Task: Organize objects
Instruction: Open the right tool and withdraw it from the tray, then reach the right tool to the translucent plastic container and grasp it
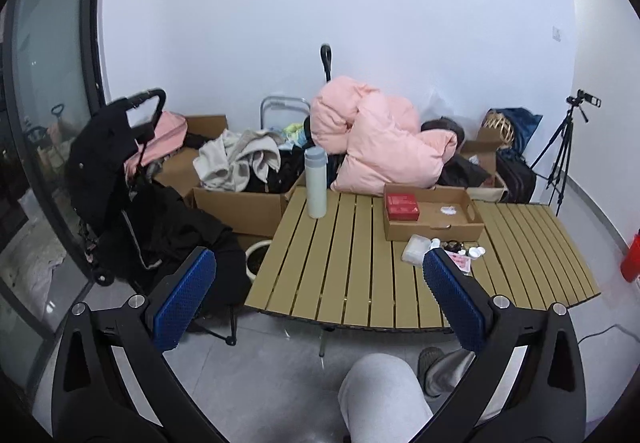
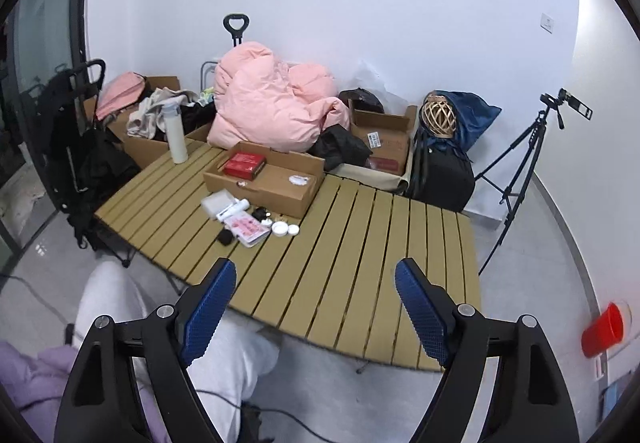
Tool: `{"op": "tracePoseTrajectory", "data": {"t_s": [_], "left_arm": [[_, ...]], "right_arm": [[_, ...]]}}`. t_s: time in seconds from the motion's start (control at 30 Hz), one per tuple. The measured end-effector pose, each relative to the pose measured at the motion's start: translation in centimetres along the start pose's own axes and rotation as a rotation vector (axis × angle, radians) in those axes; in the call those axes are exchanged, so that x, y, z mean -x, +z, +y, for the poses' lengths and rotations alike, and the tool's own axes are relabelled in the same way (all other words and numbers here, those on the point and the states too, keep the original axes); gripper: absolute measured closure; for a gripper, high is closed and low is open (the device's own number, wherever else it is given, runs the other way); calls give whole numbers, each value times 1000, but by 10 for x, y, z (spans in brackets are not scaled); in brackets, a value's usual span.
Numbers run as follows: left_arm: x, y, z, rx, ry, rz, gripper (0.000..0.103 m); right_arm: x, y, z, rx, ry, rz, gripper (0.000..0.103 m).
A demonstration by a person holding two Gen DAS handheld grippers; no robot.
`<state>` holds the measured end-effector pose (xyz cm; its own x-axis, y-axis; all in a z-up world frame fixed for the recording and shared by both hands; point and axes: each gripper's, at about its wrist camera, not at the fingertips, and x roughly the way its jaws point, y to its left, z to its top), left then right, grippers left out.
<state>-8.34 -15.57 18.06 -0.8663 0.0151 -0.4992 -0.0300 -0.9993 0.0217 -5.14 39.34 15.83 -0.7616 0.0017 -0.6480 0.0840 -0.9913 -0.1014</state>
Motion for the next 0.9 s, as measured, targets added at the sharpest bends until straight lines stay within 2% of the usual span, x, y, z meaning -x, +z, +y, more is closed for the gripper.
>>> {"op": "tracePoseTrajectory", "data": {"t_s": [0.13,0.3,0.4,0.5,0.6,0.63,0.7,0.8,0.9], "left_arm": [[13,-16,6,-30,36,-26,0],[-16,-30,-2,-29,47,8,0],[-52,-43,-22,-61,42,33,0],[-110,-61,-51,-91,4,111,0],[-165,-76,-80,-107,-54,176,0],[-191,-80,-94,-113,-75,200,0],[-218,-80,-110,-114,-97,214,0],[-270,-66,-138,-87,-140,195,0],[-329,-54,-167,-79,-176,231,0]], "right_arm": [[38,-15,-5,17,-20,-6,18],[33,-21,-9,17,-30,11,18],[-12,-22,-8,9,-21,65,18],[-93,-27,-1,-4,-8,146,18],[-160,-35,12,-22,-1,188,18],[-176,-36,16,-28,11,192,18],[-209,-37,27,-37,42,190,18],[-259,-33,48,-43,39,157,18],[-306,-24,63,-91,109,145,20]]}}
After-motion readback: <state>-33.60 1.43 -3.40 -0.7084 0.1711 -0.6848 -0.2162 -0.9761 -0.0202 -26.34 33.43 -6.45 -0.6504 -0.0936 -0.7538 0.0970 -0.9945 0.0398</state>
